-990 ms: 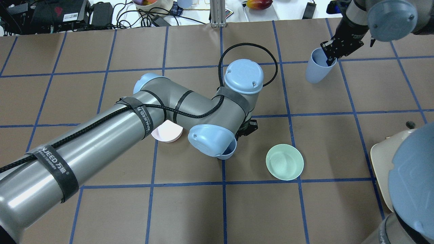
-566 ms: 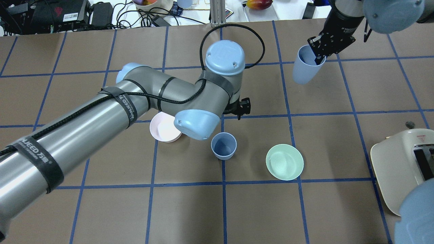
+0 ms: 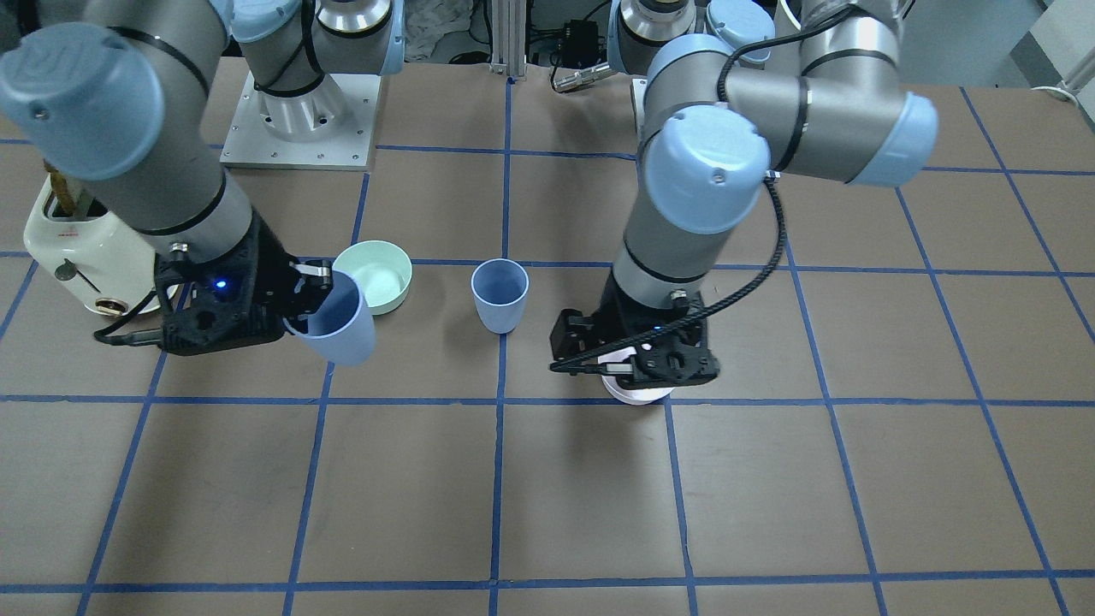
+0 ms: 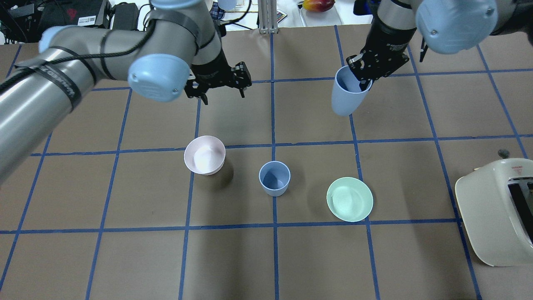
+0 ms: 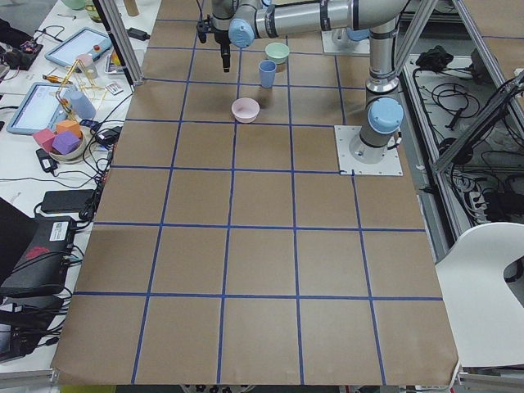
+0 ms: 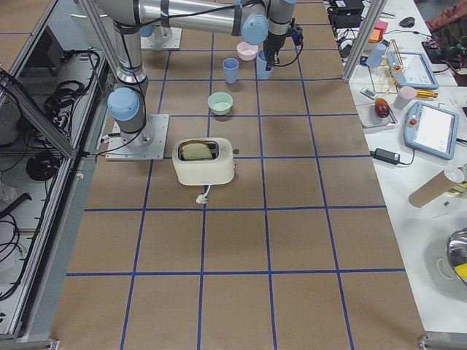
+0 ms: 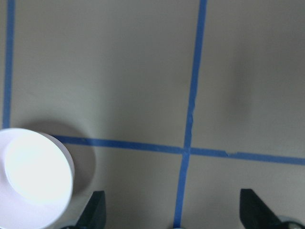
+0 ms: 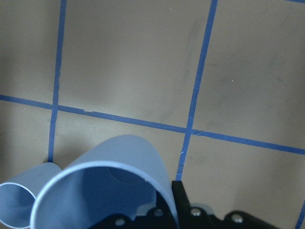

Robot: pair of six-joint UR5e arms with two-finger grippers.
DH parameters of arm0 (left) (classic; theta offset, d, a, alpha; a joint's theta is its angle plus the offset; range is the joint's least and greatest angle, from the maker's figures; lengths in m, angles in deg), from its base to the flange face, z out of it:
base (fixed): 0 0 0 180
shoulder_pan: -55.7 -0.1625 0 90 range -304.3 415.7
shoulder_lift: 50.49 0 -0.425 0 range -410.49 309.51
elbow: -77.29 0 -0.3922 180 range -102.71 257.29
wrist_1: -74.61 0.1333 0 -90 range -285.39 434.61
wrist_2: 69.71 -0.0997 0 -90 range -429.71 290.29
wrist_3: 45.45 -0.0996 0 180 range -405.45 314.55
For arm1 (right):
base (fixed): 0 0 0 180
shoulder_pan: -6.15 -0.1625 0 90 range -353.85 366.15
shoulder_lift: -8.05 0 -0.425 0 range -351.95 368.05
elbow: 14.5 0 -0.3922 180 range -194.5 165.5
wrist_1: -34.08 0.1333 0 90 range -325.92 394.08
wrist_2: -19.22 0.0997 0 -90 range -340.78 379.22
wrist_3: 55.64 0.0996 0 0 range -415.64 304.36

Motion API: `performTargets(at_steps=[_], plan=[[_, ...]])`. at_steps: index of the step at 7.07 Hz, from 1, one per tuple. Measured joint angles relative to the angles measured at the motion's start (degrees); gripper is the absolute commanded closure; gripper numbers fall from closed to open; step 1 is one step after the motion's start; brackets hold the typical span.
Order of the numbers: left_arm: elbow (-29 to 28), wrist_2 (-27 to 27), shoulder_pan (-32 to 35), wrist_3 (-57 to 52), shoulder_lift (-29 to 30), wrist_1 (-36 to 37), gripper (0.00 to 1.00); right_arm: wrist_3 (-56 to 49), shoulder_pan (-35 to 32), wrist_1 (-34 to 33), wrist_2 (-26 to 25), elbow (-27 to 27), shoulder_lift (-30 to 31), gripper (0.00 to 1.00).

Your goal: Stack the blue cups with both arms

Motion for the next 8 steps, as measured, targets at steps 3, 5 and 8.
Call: performTargets(at_steps=[3, 5, 8], plan=[[-6.74, 0.4, -4.41, -3.51, -4.78, -13.65, 0.0, 11.35, -7.85, 0.66, 0.22, -0.1, -0.05, 1.0], [-6.69, -0.24, -2.94, -3.85, -9.03, -14.39, 0.0, 18.19, -11.28, 0.33, 0.13, -0.87, -0.34, 1.0], [-2.18, -2.46, -3.27, -4.6, -11.28, -10.14, 0.0, 22.74, -15.0, -6.37, 0.09, -6.06, -0.36, 1.0]])
